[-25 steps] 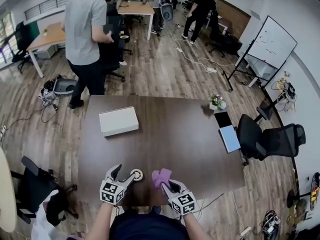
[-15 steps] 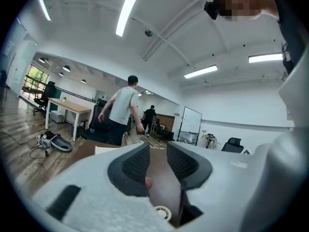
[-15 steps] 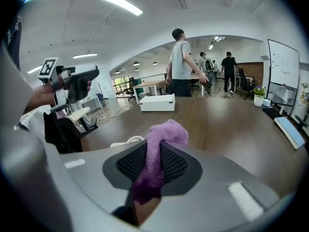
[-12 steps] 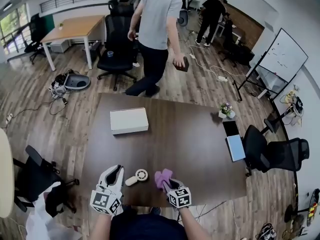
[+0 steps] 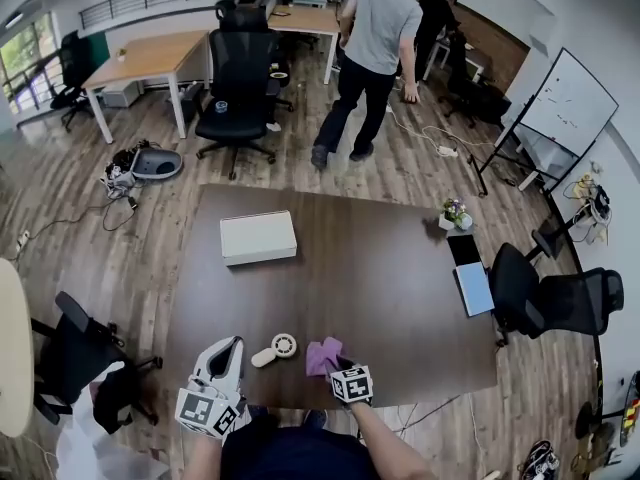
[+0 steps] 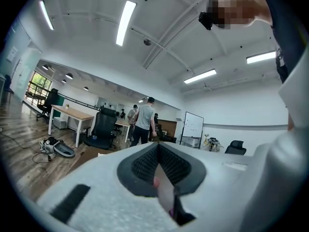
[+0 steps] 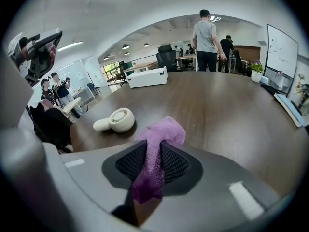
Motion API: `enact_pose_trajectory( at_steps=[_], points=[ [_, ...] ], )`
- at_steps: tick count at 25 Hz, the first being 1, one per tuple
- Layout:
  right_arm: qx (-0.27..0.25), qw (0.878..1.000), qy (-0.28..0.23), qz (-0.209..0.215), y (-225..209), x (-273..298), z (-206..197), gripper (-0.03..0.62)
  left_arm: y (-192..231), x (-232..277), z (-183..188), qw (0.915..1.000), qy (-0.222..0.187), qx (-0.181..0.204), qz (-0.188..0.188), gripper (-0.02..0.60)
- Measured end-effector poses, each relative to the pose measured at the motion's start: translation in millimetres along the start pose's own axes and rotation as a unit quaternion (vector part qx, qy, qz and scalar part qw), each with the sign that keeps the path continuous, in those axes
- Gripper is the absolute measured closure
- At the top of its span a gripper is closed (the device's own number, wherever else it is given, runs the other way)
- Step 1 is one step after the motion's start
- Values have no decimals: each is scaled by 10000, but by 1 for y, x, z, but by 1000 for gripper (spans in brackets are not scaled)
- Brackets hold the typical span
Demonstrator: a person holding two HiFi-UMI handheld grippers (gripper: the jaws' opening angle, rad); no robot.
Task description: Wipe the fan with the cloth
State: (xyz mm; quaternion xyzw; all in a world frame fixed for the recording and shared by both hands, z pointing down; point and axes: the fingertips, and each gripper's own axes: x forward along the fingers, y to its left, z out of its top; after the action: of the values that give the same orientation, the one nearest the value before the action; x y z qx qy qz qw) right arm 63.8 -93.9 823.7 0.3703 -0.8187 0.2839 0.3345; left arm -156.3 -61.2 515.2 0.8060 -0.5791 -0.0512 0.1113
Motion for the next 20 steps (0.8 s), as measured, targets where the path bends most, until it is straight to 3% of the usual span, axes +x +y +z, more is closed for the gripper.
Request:
enact_pose_trajectory(
  at_steps=[13, 17, 20],
  points=[
    [285, 9983, -499, -109, -14, -25, 15, 414, -7, -3, -29, 9991, 287, -302, 75, 586],
    [353, 9938, -1055, -82, -13, -59, 48, 411, -12, 2, -24, 9994, 293, -185, 22, 586],
    [509, 9828, -1776, 7, -6, -102, 88, 433, -16, 6, -27, 9993, 353, -119, -18, 586]
  ],
)
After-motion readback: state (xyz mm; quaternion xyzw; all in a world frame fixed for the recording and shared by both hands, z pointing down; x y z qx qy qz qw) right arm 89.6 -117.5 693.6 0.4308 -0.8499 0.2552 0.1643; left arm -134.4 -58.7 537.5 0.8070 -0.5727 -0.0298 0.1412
